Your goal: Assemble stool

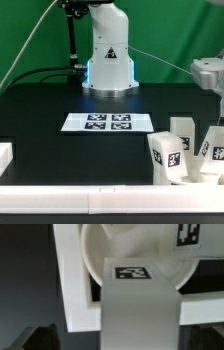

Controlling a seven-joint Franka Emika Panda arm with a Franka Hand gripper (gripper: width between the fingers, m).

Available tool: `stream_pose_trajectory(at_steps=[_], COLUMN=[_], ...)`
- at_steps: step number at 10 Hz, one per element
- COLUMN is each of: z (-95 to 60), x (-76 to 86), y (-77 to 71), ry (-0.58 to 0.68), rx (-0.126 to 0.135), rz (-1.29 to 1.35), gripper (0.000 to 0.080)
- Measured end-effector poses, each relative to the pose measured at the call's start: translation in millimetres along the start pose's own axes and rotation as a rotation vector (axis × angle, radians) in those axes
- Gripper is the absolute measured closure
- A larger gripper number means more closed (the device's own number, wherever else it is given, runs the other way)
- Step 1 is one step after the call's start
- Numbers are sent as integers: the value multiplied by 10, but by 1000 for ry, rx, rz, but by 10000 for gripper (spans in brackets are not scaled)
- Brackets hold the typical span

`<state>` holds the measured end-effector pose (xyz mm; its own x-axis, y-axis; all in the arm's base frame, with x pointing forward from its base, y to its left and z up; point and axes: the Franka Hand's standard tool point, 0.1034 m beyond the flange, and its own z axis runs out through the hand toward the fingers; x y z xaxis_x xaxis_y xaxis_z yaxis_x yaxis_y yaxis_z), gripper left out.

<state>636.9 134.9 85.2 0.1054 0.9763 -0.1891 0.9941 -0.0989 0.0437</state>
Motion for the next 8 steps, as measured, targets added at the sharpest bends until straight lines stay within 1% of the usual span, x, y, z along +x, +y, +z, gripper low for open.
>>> stream_pose_trajectory(at_steps=[1,3,5,7,8], z=[36,136,129,131,135], x=[-46,-140,-131,-139,-139], y=[-10,-13,-13,-11,-15], ry=[-1,13,13,13,14], rx=[3,-12,-10,-10,-8], rz=[5,21,33,61,108], gripper=[151,151,151,413,413])
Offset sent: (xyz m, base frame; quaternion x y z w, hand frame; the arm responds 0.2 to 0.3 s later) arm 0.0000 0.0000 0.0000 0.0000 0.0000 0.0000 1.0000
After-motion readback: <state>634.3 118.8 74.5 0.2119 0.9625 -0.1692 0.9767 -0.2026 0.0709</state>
